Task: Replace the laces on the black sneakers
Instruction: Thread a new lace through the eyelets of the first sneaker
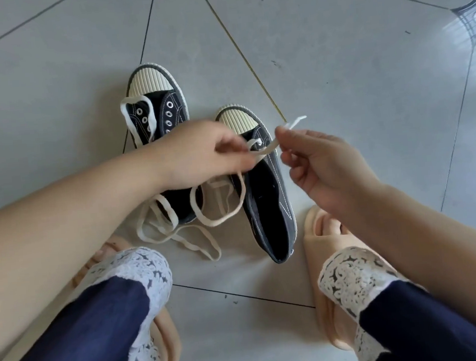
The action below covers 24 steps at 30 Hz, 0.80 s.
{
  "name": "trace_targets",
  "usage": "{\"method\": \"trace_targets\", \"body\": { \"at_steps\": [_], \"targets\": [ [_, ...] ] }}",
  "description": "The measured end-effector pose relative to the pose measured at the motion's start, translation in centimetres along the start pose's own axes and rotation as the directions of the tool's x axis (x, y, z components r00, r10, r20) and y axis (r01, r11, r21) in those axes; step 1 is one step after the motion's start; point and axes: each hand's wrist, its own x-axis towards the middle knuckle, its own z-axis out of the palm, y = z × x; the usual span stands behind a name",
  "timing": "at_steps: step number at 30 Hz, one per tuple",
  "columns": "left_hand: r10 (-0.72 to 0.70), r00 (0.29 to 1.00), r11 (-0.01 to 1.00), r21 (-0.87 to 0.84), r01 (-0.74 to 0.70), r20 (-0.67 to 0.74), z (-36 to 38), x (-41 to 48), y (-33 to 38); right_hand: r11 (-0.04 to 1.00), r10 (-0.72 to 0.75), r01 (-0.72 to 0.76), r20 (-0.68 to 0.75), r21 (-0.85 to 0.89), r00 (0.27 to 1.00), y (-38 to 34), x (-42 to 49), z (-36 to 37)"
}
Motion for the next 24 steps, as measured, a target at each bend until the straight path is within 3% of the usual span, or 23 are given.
{"method": "trace_targets", "body": {
  "at_steps": [2, 5, 9, 10, 13, 15, 17, 22, 24],
  "targets": [
    [-0.034, 0.989, 0.981, -0.195, 0.005, -0.145, 0.7, 0.9, 1.2, 0.997, -0.033, 0.035, 0.032, -0.067, 0.999, 0.6, -0.6, 0.7],
    [-0.148, 0.986, 0.878, -0.469, 0.097, -0.073, 1.9, 1.3, 2.1, 0.977, -0.074, 0.084, 0.056, -0.196, 0.996, 1.5, -1.3, 1.5],
    [-0.205, 0.973, 0.775, -0.626, 0.092, -0.111, 2.9, 1.1, 1.5, 0.875, -0.181, 0.202, 0.091, -0.44, 0.979, 2.2, -1.2, 1.7],
    [-0.235, 0.965, 0.732, -0.675, 0.094, -0.12, 2.9, 1.1, 1.2, 0.797, -0.237, 0.263, 0.119, -0.543, 0.964, 2.2, -1.0, 1.4],
    [-0.329, 0.938, 0.579, -0.808, 0.109, -0.109, 2.7, 1.2, 0.4, 0.413, -0.367, 0.346, 0.193, -0.842, 0.91, 2.1, 0.1, 0.0],
    [-0.339, 0.935, 0.573, -0.811, 0.119, -0.102, 2.9, 1.3, 0.1, 0.335, -0.3, 0.305, 0.206, -0.891, 0.931, 2.4, 0.7, -0.8],
    [-0.335, 0.935, 0.639, -0.756, 0.137, -0.114, 3.6, 1.4, -0.1, 0.361, -0.246, 0.269, 0.187, -0.893, 0.951, 2.9, 1.1, -1.2],
    [-0.331, 0.932, 0.76, -0.627, 0.168, -0.151, 5.5, 1.8, -0.2, 0.67, -0.227, 0.188, 0.042, -0.718, 0.973, 3.2, 1.2, -1.9],
    [-0.287, 0.935, 0.86, -0.486, 0.156, -0.21, 5.9, 2.1, -0.1, 0.743, -0.195, 0.169, 0.032, -0.648, 0.98, 3.3, 1.2, -2.2]
  ]
}}
